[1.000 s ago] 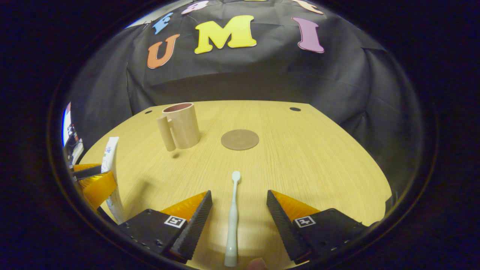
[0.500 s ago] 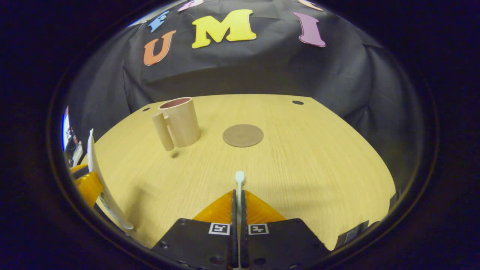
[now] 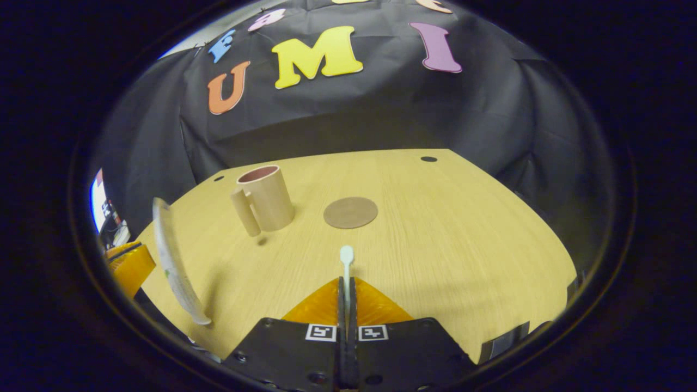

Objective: Put the toothbrush and toothpaste on the desktop into the cup, then pick up the cup and place it on the coaster on the desktop.

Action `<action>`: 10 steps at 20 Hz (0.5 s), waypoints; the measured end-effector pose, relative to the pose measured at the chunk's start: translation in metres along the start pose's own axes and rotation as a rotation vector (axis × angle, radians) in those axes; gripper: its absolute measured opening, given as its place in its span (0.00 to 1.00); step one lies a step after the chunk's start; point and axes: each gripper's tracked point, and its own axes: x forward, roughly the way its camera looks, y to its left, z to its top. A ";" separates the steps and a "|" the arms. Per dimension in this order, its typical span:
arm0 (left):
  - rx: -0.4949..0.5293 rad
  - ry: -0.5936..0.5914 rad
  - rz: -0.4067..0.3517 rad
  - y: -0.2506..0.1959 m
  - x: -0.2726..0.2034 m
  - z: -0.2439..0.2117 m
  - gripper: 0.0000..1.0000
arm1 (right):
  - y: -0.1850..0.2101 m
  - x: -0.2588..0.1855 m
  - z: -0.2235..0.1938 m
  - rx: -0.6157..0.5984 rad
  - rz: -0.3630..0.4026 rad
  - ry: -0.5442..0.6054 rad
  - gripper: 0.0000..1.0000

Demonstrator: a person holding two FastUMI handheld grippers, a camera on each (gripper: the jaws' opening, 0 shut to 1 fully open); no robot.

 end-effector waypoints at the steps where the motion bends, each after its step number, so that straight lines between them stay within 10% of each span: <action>1: 0.007 -0.017 0.008 0.002 0.001 0.005 0.19 | -0.001 -0.001 0.000 0.000 0.004 -0.001 0.00; 4: -0.025 0.075 -0.041 -0.007 0.012 -0.017 0.19 | -0.002 -0.006 0.001 0.012 0.020 -0.009 0.00; 7: -0.064 0.175 -0.076 -0.012 0.019 -0.041 0.77 | -0.005 -0.006 0.002 0.034 0.031 -0.012 0.00; 10: -0.106 0.272 -0.100 -0.017 0.028 -0.063 0.96 | -0.006 -0.009 0.005 0.042 0.040 -0.026 0.00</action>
